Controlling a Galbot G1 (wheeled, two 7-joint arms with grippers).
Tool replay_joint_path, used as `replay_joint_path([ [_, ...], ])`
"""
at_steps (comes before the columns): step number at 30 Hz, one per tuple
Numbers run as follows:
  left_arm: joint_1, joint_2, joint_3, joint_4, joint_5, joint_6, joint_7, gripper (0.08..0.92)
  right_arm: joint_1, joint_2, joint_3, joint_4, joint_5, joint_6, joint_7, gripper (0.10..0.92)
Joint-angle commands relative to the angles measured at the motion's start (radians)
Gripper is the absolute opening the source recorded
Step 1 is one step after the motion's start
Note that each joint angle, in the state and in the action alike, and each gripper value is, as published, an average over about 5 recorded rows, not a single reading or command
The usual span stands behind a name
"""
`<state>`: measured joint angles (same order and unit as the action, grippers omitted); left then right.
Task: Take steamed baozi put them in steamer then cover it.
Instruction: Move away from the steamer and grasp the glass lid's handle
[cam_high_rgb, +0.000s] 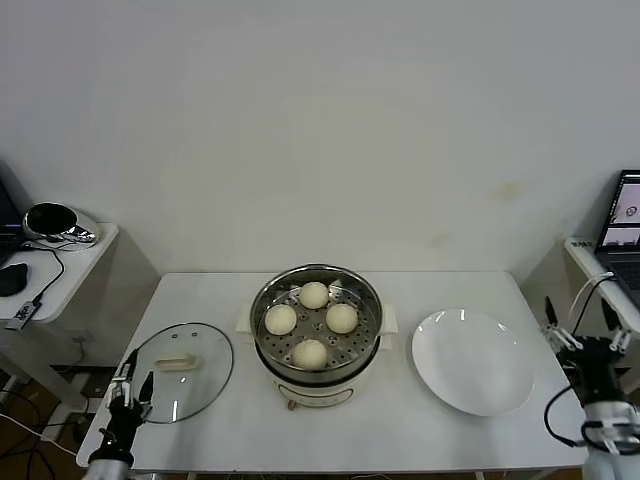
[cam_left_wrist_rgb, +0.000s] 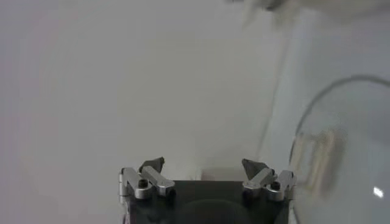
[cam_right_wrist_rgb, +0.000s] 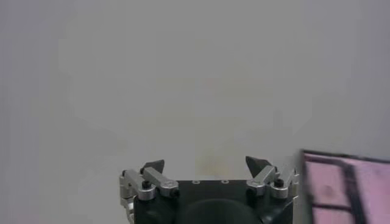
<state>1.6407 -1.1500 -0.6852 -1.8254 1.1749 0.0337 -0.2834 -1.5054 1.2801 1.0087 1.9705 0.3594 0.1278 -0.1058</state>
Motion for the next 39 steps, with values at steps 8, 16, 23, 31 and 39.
replay_joint_path([
  [8, -0.261, 0.102, 0.123, 0.252, 0.218, -0.068, 0.105, 0.823, -0.075, 0.071, 0.086, -0.006, 0.004, 0.023, 0.025, 0.823],
  [16, -0.203, 0.105, 0.110, 0.234, 0.179, -0.061, 0.123, 0.823, -0.079, 0.068, 0.083, -0.004, 0.014, 0.024, 0.025, 0.823],
  [23, -0.258, 0.110, 0.133, 0.277, 0.150, -0.072, 0.125, 0.823, -0.094, 0.075, 0.078, 0.005, 0.012, 0.028, 0.025, 0.823],
  [31, -0.358, 0.123, 0.163, 0.352, 0.130, -0.080, 0.130, 0.823, -0.108, 0.084, 0.079, 0.014, 0.009, 0.031, 0.024, 0.823],
  [39, -0.444, 0.132, 0.202, 0.444, 0.104, -0.084, 0.144, 0.823, -0.115, 0.092, 0.078, 0.020, 0.007, 0.031, 0.022, 0.823],
])
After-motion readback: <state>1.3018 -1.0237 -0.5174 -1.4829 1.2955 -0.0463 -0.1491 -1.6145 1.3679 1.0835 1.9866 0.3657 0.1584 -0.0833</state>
